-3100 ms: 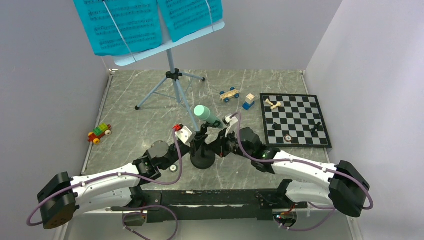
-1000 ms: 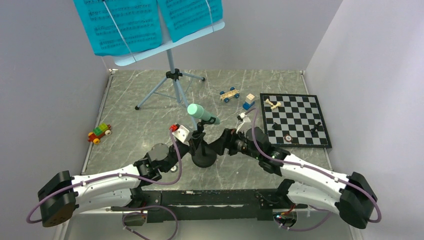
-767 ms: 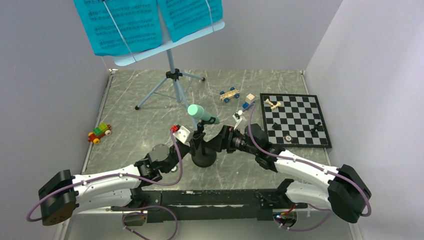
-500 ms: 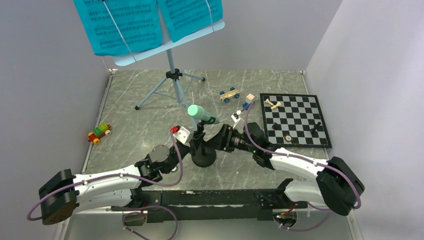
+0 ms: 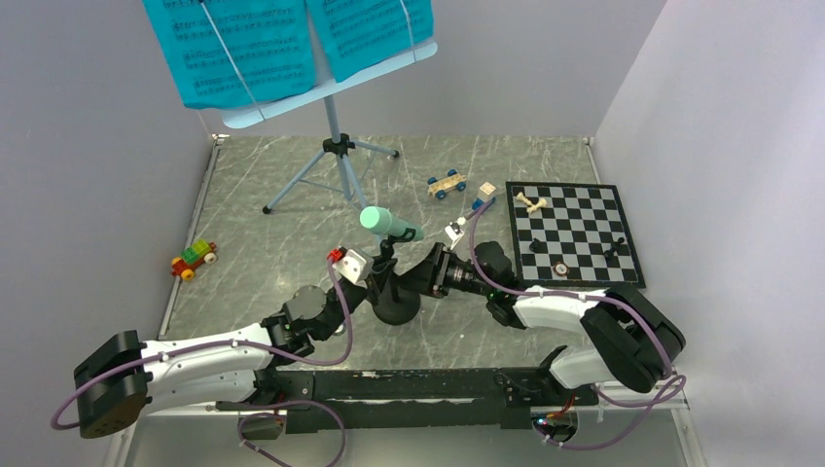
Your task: Pack up the instrument practice props
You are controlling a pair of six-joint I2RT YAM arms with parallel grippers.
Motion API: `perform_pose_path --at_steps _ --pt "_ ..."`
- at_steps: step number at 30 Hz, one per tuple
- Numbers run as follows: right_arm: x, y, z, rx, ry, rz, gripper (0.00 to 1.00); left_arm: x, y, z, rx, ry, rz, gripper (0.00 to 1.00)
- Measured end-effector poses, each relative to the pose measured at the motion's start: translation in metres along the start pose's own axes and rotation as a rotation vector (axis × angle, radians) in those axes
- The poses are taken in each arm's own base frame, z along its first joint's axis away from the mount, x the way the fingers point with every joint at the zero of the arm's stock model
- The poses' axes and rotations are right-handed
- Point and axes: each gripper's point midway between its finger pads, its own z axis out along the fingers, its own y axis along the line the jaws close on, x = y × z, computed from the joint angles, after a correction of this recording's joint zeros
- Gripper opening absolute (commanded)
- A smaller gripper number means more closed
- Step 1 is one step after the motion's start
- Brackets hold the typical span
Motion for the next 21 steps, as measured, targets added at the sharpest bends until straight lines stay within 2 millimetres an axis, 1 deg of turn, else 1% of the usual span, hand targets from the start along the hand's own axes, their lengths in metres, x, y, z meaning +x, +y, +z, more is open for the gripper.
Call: perform_pose_path --at_steps 2,3,5,6,8,12,16,20,21 --pt "-0.0007 0.0027 -0.0003 -0.016 -0.003 0.007 0.61 -0.0005 0.0006 -0.0003 -0.003 -0.003 -0.001 0.00" --pt "-0.0013 0.0039 -0.0006 -0.024 -0.007 0.011 0.63 -0.0005 0.0006 -0.0006 -0.003 -0.004 -0.002 0.00" --pt "-0.0028 0.0058 -0.0014 -0.040 -0.016 0.020 0.64 -0.0009 0.0007 -0.0009 -0.004 -0.005 -0.002 0.00" --pt "-0.0033 0.0063 -0.0018 -0.045 -0.019 0.025 0.62 -0.0008 0.0006 -0.0010 -0.004 -0.005 -0.003 0.00" --pt "-0.0049 0.0077 -0.0018 -0.054 -0.024 0.033 0.57 -0.0008 0.0008 -0.0011 -0.004 -0.006 -0.003 0.00" --pt "-0.0058 0.0102 -0.0018 -0.065 -0.026 0.039 0.43 -0.0011 0.0004 -0.0014 -0.003 -0.007 -0.003 0.00" --pt "-0.0037 0.0042 -0.0003 -0.049 -0.015 0.057 0.31 -0.0012 0.0009 -0.0020 -0.006 -0.008 -0.004 0.00" --pt "-0.0024 0.0040 -0.0003 -0.053 -0.006 0.056 0.12 -0.0010 0.0010 -0.0022 -0.007 -0.008 -0.004 0.00" --pt "-0.0024 0.0040 -0.0003 -0.053 -0.005 0.054 0.06 -0.0010 0.0008 -0.0022 -0.007 -0.008 -0.004 0.00"
